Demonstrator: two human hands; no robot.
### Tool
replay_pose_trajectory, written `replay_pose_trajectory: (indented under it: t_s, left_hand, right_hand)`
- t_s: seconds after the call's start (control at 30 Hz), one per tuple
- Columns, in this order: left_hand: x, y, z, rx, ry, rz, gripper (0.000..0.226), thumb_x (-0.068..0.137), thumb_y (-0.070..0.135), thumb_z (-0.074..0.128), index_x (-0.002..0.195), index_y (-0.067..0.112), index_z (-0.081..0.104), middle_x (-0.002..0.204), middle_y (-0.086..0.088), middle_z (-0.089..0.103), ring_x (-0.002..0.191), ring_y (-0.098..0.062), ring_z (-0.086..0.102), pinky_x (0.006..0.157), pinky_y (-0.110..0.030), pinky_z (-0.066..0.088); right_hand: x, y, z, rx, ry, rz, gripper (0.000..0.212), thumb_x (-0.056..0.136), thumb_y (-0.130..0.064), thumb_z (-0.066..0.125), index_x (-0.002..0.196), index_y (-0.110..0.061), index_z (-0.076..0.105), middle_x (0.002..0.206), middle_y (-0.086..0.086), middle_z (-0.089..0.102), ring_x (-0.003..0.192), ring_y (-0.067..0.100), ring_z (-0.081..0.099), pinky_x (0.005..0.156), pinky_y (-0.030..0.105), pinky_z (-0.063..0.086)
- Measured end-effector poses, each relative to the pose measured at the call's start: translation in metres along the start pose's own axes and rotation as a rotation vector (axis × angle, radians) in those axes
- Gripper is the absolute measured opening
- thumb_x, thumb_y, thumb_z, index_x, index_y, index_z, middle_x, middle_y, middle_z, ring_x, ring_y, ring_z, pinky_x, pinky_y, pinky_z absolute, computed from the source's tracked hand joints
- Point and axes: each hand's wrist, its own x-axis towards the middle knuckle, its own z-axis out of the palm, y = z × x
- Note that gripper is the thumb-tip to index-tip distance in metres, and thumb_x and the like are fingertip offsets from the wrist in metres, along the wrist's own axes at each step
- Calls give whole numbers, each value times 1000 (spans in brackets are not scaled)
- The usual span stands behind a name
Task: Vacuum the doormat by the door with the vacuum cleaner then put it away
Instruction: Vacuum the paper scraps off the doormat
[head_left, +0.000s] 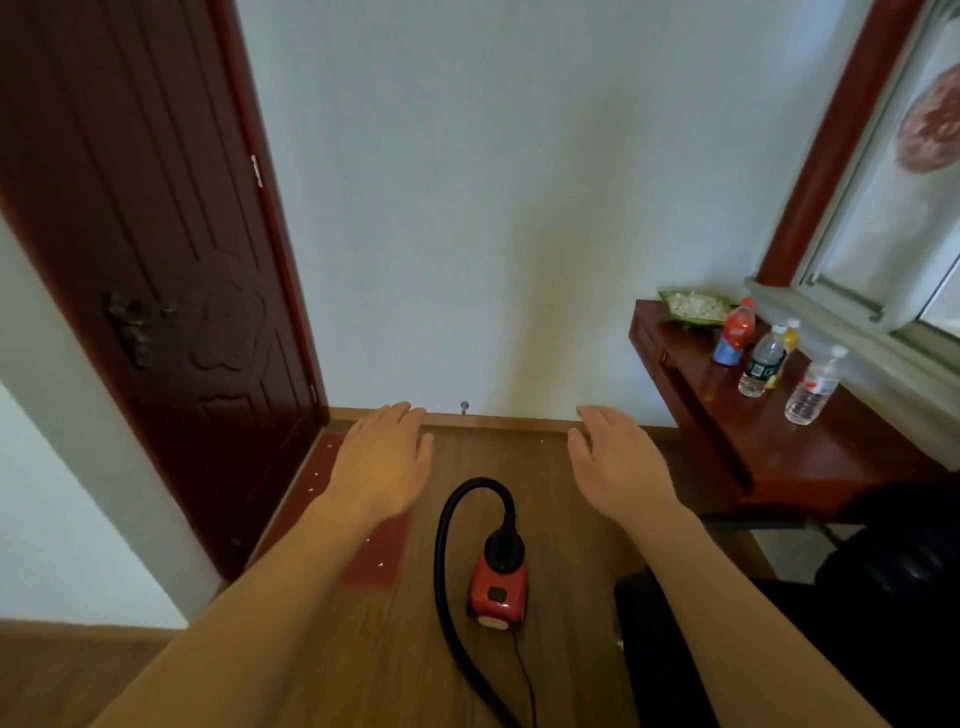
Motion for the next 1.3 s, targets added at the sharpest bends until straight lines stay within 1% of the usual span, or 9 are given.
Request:
replay_pose_trajectory:
  t_s: [0.17,0.47,0.53,0.6,0.67,0.87,1.07,1.17,1.3]
  left_hand:
    - [33,-49,7,-33,2,20,50,109,34,35,153,12,43,159,-8,43,149,-25,36,124,-39,24]
    - [87,-118,14,-27,-17,64,48,109,32,34,151,12,46,156,-8,46,146,-25,39,123,-39,24]
    - [97,-126,18,-22,-28,65,47,109,32,34,149,11,48,153,-9,49,143,-25,41,122,-40,25]
    - [108,-130,23,-29,-45,62,47,109,32,33,149,12,48,153,-9,49,143,-25,42,122,-40,25]
    - [120,-132,30,-37,-68,60,48,109,33,32,149,12,47,153,-8,49,143,-25,41,123,-40,25]
    - [159,-124,59,-39,-96,39,51,108,35,33,154,15,41,158,-5,45,146,-23,38,121,-44,26]
    - [204,-112,92,-14,-170,-35,54,109,39,30,157,18,37,166,-4,33,154,-23,27,126,-46,18]
    - [225,-107,108,-16,-177,-59,54,108,38,31,157,17,38,166,-5,33,154,-23,27,127,-45,20]
    - [247,-102,129,6,-171,-54,53,107,36,35,155,16,43,163,-6,39,152,-23,33,125,-44,25]
  right_hand:
    - [34,-29,32,-2,-4,25,49,107,-34,36,150,-12,42,152,5,48,141,21,41,116,34,30]
    - [90,-77,75,-54,-21,-4,45,106,-31,38,143,-9,51,141,8,57,131,22,50,113,36,35]
    - [99,-81,82,-72,-27,-7,41,106,-30,38,136,-10,55,132,7,61,124,22,54,110,35,38]
    - [109,-81,90,-76,-24,-20,36,105,-30,37,126,-13,60,116,2,64,109,18,58,106,37,46]
    - [120,-76,98,-77,-24,-29,32,103,-31,36,115,-15,61,103,-2,62,97,14,56,97,38,50]
    - [162,-48,119,-104,-71,-65,41,104,-36,34,131,-17,57,127,-2,62,119,15,55,110,37,44]
    - [213,-17,138,-122,-157,-88,46,106,-36,33,143,-14,49,144,3,54,136,19,45,119,37,30]
    - [228,0,145,-117,-198,-94,46,107,-35,32,145,-13,46,146,3,52,138,20,44,120,38,28]
    - [245,25,157,-131,-215,-83,43,106,-35,33,139,-13,50,138,3,57,130,20,49,116,37,33]
